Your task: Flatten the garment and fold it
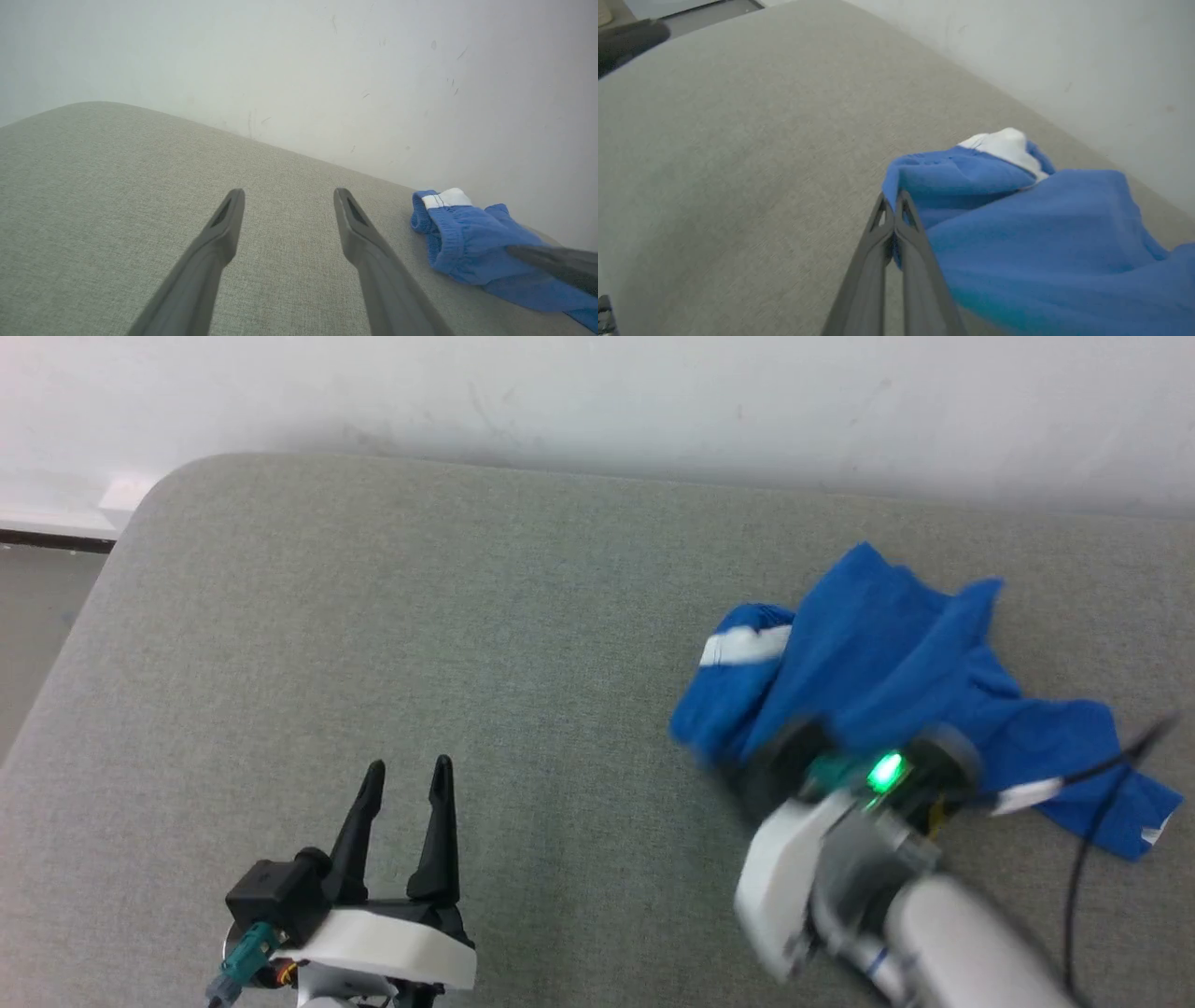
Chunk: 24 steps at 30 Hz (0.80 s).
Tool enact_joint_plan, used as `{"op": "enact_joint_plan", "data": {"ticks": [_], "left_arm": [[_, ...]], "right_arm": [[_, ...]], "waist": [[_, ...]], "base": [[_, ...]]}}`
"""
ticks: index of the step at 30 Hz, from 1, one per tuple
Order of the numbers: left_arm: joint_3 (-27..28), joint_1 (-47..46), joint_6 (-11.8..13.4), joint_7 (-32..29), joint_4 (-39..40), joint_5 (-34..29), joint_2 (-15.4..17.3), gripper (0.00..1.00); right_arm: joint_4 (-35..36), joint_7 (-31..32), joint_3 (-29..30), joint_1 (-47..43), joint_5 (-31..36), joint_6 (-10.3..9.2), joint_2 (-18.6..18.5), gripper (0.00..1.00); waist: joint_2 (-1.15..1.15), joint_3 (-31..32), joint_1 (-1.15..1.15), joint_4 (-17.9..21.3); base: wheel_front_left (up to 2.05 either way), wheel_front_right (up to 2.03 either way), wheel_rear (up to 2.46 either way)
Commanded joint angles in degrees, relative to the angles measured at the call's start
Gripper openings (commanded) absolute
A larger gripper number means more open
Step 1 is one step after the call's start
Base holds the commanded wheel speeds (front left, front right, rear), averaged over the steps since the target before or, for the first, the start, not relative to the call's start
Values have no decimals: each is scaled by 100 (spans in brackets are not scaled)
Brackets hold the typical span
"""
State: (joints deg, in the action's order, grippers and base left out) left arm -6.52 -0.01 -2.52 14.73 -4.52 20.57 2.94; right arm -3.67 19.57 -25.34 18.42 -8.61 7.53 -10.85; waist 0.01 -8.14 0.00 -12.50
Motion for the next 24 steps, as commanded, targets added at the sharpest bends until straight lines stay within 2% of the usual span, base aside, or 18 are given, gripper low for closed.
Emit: {"op": "enact_joint_plan", "data": {"ticks": [1,4,5,7,8,12,16,24], "left_arm": [[-4,55,-44,27,-26,-37,-6,100],[9,59,-49,27,-52,-49,-6,100],[16,61,-49,27,-57,-51,-6,100],[25,62,-48,27,-71,-50,-6,100],[28,62,-45,27,-75,-45,-6,100],[23,55,-28,27,-72,-14,-6,100],[4,40,-11,27,-55,21,-6,100],[-70,-43,6,27,-46,108,-6,100]], "right_arm": [[-18,187,-406,-246,-258,-4,-37,0],[-20,888,-1132,-657,-1030,-4,-255,0],[-4,1149,-1253,-752,-1272,-4,-345,7],[86,1563,-1410,-800,-1556,-4,-586,45],[161,1613,-1347,-778,-1604,-4,-674,100],[407,1311,-835,-625,-1437,-4,-722,100],[538,963,-106,-510,-1297,-4,-422,100],[269,730,1269,-284,-135,-4,-195,100]], "waist": [[-1,-21,0,-24],[-1,-22,0,-20],[-1,-22,0,-12],[-1,-20,0,4],[-1,-18,0,16],[-1,-12,0,56],[-1,-29,0,75],[-1,-161,0,-67]], "base": [[0,0,0],[0,0,0],[0,0,0],[0,0,0],[0,0,0],[0,0,0],[0,0,0],[0,0,0]]}}
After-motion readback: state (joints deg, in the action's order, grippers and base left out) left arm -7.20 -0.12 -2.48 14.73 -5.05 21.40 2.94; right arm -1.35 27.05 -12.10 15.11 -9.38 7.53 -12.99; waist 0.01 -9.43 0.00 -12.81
